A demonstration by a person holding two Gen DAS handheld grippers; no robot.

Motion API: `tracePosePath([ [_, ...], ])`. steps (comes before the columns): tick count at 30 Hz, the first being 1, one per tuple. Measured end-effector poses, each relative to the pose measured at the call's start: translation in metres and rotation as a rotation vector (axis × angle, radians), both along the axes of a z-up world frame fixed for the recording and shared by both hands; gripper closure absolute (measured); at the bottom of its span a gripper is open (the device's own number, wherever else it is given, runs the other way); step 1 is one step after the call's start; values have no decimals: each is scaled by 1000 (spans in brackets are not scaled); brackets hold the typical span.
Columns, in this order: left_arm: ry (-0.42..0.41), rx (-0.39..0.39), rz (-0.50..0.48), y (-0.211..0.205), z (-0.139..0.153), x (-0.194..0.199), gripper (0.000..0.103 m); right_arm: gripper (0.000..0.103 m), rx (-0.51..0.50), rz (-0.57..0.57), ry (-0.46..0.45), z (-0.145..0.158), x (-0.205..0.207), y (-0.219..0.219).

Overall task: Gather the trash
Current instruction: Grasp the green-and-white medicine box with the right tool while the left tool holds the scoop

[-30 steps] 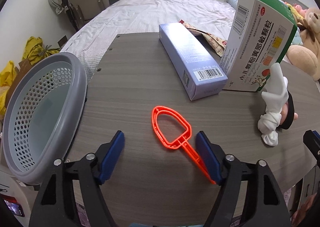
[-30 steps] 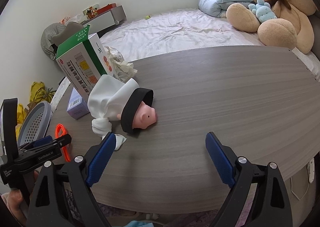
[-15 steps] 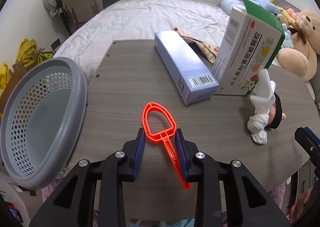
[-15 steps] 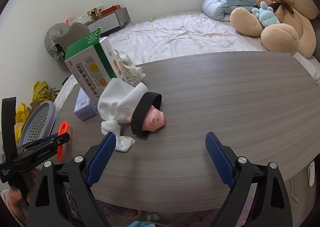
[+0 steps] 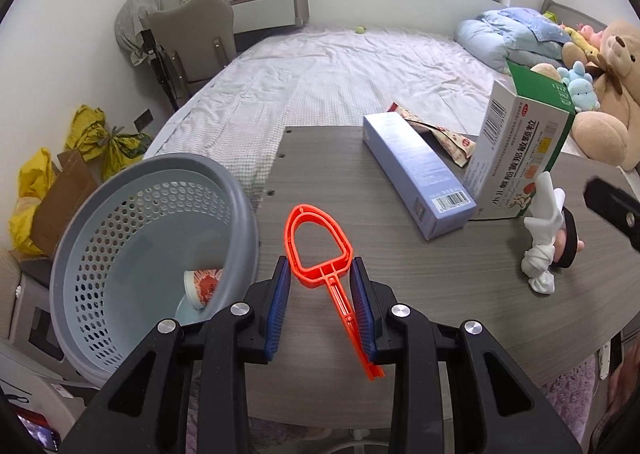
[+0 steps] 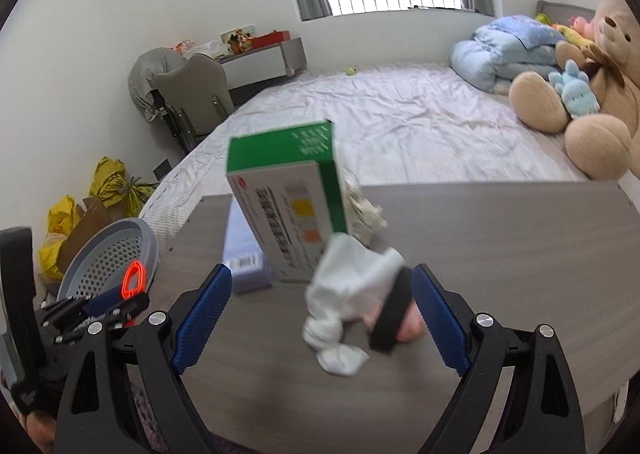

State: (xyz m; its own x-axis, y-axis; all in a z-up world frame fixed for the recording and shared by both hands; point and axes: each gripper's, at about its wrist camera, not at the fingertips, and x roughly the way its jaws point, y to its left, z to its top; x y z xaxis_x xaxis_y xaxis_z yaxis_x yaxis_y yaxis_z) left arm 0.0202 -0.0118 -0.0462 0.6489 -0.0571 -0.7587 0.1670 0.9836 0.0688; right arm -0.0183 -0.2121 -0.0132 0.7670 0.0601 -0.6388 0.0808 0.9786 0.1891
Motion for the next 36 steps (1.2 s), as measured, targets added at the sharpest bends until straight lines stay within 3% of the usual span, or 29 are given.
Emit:
tracePosePath([
  [8,-23,-14,34,24,5,5,73,16,-57,9,-40,10,44,23],
  [20,-15,-42,57,42,2,11,73,16,-89,-37,17,-6,86,30],
  [31,-17,-50,61,45,3,11,73,16,-79,-51,55,-16,96,23],
  [33,-19,-51,59,46,3,11,73,25,-82,-48,43,-15,94,24],
  [36,-20,-54,56,45,3,10,73,25,-86,-39,40,-13,93,24],
])
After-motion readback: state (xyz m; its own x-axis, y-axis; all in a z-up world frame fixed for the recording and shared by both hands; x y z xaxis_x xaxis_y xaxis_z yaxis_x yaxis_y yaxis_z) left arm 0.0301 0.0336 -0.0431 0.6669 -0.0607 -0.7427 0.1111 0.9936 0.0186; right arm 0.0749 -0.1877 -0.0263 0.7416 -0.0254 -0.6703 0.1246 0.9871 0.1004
